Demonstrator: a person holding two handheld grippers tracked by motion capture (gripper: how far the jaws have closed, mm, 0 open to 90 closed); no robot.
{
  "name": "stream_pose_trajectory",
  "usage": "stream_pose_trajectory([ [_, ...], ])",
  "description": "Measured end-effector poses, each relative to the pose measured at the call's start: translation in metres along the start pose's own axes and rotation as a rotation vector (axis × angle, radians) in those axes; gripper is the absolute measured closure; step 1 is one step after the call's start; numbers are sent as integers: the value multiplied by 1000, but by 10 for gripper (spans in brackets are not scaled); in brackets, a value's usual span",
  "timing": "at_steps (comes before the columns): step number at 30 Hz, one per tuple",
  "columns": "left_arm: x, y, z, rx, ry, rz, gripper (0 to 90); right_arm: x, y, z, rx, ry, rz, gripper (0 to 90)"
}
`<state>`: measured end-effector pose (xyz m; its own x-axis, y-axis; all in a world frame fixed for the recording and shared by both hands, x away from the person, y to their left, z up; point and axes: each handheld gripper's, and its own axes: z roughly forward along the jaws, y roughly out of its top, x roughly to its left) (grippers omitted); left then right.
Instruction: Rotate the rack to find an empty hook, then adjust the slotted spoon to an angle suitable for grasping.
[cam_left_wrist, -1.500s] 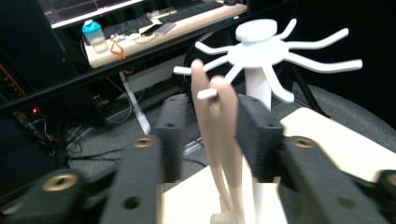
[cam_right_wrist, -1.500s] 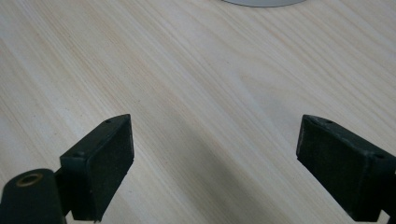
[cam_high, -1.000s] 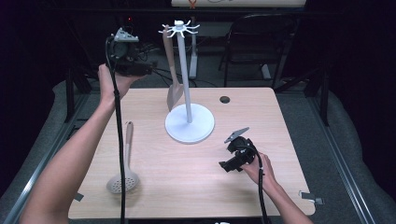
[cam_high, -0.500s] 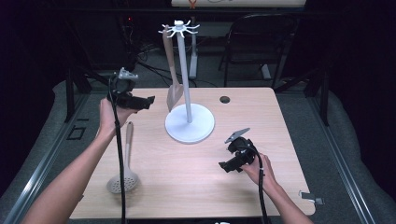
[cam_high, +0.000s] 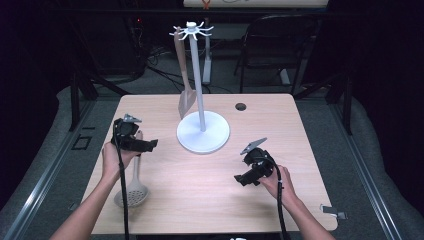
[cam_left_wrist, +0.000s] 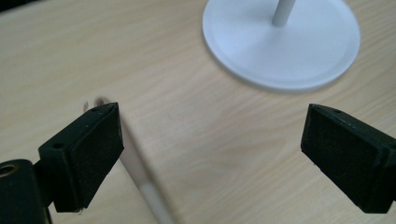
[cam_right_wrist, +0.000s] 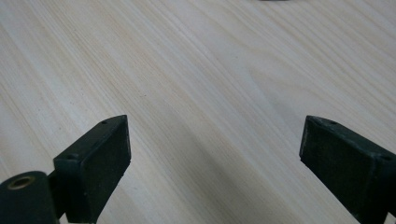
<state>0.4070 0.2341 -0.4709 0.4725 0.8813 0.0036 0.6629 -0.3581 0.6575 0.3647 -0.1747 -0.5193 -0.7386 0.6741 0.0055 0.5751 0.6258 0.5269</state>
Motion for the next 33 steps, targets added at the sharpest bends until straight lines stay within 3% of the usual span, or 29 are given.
stream_pose_trajectory([
  [8,6,-36,14,47,36,-55,49,0,-1,4,17,17,-11,86],
  [14,7,-45,16,64,45,-53,20,2,0,6,31,22,-22,86],
  [19,10,-49,16,85,41,-82,5,3,0,5,34,18,-25,86],
  [22,9,-50,15,91,70,-74,11,3,0,4,29,13,-26,86],
  [29,14,-57,22,136,109,-113,161,5,1,6,35,18,-36,87],
  [33,20,-63,33,177,82,-145,321,6,2,7,40,14,-43,88],
])
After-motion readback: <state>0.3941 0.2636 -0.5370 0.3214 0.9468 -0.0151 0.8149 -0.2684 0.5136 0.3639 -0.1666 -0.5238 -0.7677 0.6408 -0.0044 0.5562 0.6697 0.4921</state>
